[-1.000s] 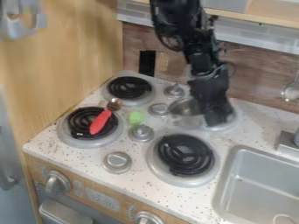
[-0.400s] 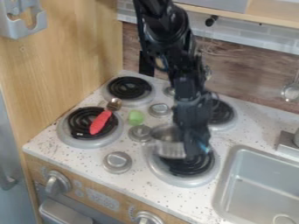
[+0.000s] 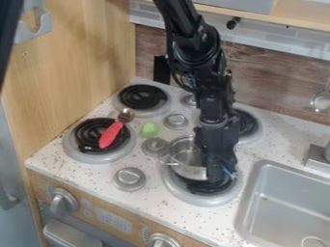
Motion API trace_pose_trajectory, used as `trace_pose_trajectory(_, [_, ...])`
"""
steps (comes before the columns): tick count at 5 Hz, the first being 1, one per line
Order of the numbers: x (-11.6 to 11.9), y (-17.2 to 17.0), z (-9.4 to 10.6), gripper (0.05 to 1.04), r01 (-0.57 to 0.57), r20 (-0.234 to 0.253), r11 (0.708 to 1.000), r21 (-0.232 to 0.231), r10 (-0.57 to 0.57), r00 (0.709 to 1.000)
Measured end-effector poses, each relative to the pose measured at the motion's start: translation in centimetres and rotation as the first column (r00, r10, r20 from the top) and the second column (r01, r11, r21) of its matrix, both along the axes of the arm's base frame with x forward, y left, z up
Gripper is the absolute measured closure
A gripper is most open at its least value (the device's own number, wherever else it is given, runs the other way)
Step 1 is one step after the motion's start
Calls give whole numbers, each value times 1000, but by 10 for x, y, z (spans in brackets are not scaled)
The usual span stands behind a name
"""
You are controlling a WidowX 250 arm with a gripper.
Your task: Move the silver pot to the bottom right burner
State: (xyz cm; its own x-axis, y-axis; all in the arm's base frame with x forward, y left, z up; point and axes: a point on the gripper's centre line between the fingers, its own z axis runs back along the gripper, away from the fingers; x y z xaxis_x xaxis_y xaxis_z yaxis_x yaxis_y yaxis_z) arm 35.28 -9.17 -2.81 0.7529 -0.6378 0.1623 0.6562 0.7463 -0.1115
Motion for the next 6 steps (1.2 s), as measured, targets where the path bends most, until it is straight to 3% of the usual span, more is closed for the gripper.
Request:
trace_pose_trajectory(1, [-9,-1,-6,835,-23,-18,1000,-10,23,1000])
trace_pose_trajectory(2, [-9,-3,14,567,-100,52,995,23,98,994])
trace_pose_trajectory(3, [-3,8,47,258,-248,146,968,45,239,960])
trace_pose_trajectory(4, [-5,19,67,60,-404,190,914,45,389,901])
trace_pose_trajectory(5, [-9,28,68,77,-463,158,884,58,450,879])
trace_pose_trajectory(6, [-5,30,65,85,-471,132,880,63,461,878])
